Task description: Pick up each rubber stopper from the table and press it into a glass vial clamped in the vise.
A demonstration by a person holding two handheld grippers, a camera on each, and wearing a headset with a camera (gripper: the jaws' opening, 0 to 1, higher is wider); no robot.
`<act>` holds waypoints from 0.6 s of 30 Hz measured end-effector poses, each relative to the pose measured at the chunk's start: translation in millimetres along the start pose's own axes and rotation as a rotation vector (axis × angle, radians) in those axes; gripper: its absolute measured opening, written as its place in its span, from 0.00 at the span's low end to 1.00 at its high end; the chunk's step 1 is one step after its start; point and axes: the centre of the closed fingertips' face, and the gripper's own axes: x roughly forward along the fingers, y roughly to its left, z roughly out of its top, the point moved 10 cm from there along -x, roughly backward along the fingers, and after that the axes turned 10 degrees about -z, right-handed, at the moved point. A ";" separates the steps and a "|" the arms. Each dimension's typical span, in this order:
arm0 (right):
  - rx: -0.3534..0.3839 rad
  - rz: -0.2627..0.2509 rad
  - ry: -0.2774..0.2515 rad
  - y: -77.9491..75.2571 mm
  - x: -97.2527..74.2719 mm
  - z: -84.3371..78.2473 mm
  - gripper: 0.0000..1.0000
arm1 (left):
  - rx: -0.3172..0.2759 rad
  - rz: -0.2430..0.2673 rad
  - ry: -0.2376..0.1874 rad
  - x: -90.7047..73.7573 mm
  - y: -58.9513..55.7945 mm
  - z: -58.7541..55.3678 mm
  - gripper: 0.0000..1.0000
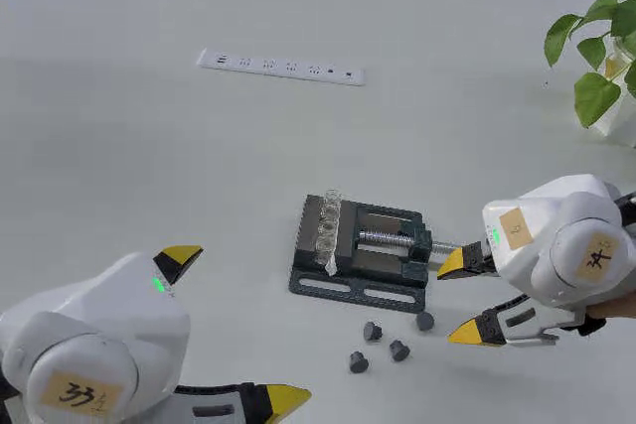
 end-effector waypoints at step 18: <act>-0.079 0.108 0.031 -5.9 30.8 -1.6 0.12 | -0.017 0.001 -0.005 5.3 -3.1 -1.5 0.95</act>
